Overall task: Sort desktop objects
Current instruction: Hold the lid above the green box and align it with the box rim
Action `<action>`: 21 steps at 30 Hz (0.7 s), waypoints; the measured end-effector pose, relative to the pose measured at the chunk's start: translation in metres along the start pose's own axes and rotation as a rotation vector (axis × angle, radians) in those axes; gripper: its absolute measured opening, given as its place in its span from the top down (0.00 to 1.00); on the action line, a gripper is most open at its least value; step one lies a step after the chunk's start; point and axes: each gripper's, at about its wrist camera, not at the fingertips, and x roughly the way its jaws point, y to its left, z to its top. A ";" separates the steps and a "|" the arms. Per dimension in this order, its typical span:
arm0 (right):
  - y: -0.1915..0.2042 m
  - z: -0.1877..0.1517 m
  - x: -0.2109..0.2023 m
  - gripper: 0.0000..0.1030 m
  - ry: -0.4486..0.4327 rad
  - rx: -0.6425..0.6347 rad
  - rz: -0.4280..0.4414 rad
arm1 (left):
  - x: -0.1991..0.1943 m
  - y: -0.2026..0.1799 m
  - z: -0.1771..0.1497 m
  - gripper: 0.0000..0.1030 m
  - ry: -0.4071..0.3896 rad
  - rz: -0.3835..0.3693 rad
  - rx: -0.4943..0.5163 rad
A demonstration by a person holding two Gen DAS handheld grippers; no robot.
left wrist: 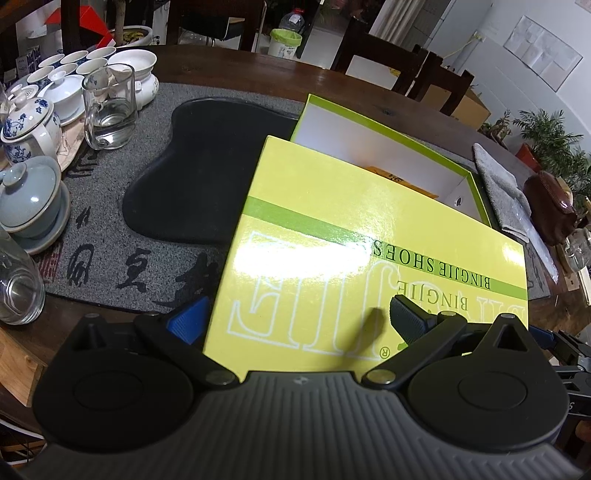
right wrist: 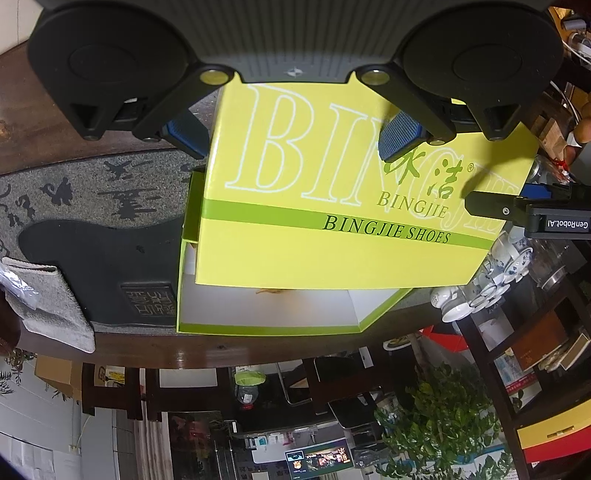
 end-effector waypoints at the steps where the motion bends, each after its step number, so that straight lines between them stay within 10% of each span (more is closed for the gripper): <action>1: 0.000 0.000 0.000 0.03 -0.002 0.001 0.001 | -0.001 0.000 0.000 0.01 -0.002 0.000 0.000; 21: 0.003 0.004 -0.004 0.03 -0.033 0.002 0.003 | -0.004 0.000 0.005 0.01 -0.021 -0.003 0.004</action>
